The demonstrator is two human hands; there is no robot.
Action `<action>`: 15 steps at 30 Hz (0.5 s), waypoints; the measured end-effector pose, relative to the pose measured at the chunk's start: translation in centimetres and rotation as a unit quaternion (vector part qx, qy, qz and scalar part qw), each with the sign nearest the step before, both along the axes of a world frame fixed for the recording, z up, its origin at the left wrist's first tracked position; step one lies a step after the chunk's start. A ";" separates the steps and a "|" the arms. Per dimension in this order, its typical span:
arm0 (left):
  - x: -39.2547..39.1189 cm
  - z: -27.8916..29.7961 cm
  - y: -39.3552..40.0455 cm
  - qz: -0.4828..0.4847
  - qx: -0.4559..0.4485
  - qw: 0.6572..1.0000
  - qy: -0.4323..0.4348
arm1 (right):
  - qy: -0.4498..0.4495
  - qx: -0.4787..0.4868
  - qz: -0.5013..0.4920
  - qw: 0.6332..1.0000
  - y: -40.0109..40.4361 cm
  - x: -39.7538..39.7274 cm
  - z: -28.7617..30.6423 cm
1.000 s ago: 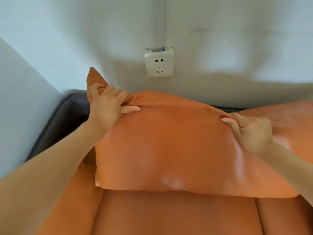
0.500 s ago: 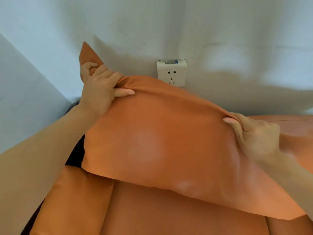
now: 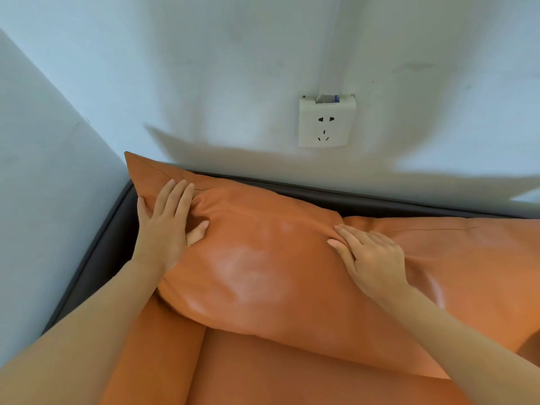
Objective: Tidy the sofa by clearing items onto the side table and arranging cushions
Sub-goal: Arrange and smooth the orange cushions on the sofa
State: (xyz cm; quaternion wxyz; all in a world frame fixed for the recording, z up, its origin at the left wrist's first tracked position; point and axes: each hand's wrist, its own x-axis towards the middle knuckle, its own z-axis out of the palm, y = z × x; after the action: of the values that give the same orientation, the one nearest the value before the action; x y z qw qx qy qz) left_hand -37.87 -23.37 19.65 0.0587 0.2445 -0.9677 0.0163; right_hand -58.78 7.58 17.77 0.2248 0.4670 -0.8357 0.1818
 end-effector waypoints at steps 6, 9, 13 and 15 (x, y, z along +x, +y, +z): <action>-0.9 0.4 0.9 -0.056 -0.004 0.998 0.036 | -0.037 0.071 0.065 0.995 0.4 1.8 0.9; -1.9 -0.1 2.8 -0.132 -0.043 0.989 0.049 | -0.032 0.126 0.072 0.989 0.1 3.1 0.4; -2.7 -2.3 3.4 -0.116 -0.042 0.992 -0.006 | -0.033 0.188 0.050 0.980 -0.8 3.4 -2.3; -3.2 -3.4 2.9 -0.097 -0.038 0.994 -0.040 | -0.034 0.219 0.048 0.974 -1.9 2.7 -3.4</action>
State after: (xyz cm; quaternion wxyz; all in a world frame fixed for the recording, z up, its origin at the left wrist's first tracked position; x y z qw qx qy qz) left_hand -41.03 -20.51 16.29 0.0308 0.1465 -0.9871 0.0569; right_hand -56.04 5.72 14.37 0.0799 0.5379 -0.8389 0.0205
